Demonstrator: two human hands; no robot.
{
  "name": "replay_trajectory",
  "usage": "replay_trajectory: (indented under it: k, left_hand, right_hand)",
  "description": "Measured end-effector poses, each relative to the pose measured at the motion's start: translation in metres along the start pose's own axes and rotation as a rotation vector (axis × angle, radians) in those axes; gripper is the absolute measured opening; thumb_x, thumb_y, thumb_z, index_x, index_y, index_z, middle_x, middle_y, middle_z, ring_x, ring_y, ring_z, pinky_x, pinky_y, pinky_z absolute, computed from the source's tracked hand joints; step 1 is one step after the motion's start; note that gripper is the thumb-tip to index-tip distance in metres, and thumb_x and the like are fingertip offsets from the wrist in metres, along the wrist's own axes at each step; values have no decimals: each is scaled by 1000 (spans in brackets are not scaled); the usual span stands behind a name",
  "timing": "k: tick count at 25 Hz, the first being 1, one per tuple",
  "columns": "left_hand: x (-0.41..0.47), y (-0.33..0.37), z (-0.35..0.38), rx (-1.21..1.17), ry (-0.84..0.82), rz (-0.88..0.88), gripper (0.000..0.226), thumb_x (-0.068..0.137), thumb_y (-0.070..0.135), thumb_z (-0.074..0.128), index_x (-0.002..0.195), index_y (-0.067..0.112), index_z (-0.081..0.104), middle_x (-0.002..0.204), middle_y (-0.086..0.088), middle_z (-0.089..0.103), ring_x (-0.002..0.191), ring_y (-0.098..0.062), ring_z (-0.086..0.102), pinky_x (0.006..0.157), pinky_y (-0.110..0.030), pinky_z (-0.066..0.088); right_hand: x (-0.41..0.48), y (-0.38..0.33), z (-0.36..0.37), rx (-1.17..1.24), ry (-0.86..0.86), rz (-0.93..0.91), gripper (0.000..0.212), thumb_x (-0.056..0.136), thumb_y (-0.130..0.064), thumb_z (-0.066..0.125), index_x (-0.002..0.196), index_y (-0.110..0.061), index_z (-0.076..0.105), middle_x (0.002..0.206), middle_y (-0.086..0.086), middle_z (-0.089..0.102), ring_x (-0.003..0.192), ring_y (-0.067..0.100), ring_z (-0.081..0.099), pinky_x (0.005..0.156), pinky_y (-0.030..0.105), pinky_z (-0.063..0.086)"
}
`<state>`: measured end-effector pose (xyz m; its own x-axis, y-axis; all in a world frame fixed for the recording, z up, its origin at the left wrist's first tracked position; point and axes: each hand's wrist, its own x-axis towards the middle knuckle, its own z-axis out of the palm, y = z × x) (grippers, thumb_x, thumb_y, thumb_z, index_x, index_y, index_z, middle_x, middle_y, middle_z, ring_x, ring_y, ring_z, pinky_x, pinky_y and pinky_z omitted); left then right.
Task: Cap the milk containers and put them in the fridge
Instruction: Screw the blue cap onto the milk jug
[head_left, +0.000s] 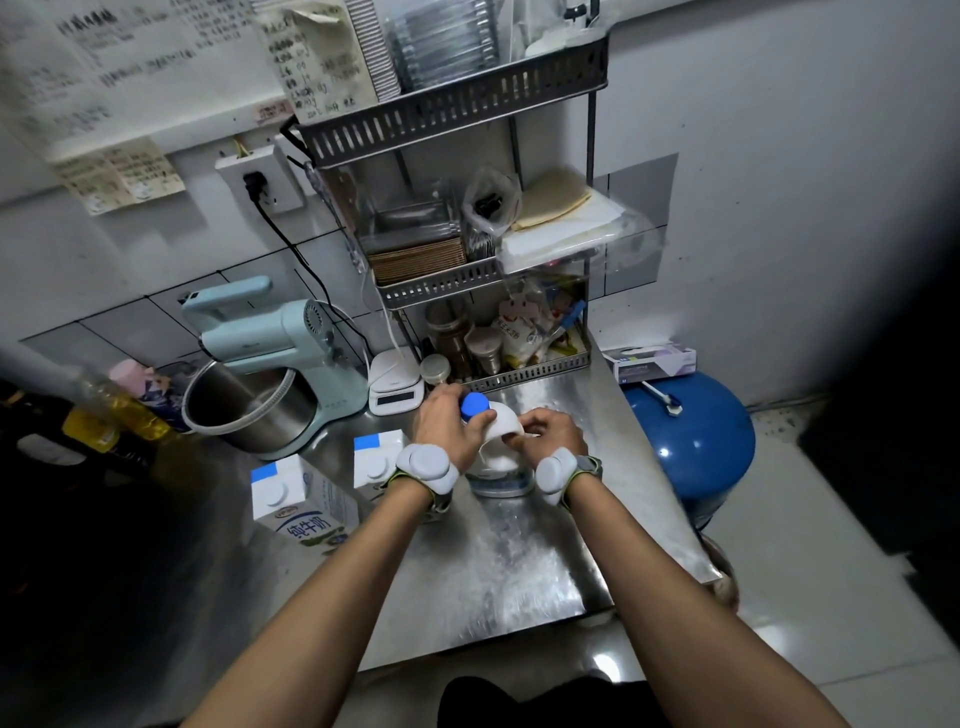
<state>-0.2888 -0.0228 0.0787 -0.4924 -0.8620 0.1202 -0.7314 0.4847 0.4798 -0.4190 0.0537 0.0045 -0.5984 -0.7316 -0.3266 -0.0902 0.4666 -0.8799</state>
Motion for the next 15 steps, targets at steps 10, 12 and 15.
replay_trajectory:
  k: [10, 12, 15]
  left_hand:
    - [8, -15, -19, -117, -384, 217, 48, 90, 9, 63, 136, 16, 51, 136, -6, 54, 125, -23, 52, 107, -28, 38]
    - [6, -10, -12, -117, -360, 131, 57, 86, 27, 71, 138, 17, 48, 133, -6, 51, 123, -20, 51, 104, -25, 37]
    - [2, -4, -1, -11, -125, 6, 53, 76, 52, 74, 109, 15, 54, 109, -4, 54, 98, -21, 53, 88, -32, 47]
  right_hand:
    - [0, -6, -6, -54, 35, 25, 15, 74, -30, 81, 88, -31, 75, 96, -6, 78, 94, 19, 74, 79, 28, 56]
    - [-1, -7, -6, -49, 49, 45, 17, 74, -31, 82, 90, -30, 76, 95, -7, 78, 93, 18, 74, 76, 24, 52]
    - [-1, -7, -6, -55, 53, 56, 22, 74, -33, 83, 95, -28, 78, 100, -5, 79, 94, 18, 73, 83, 28, 57]
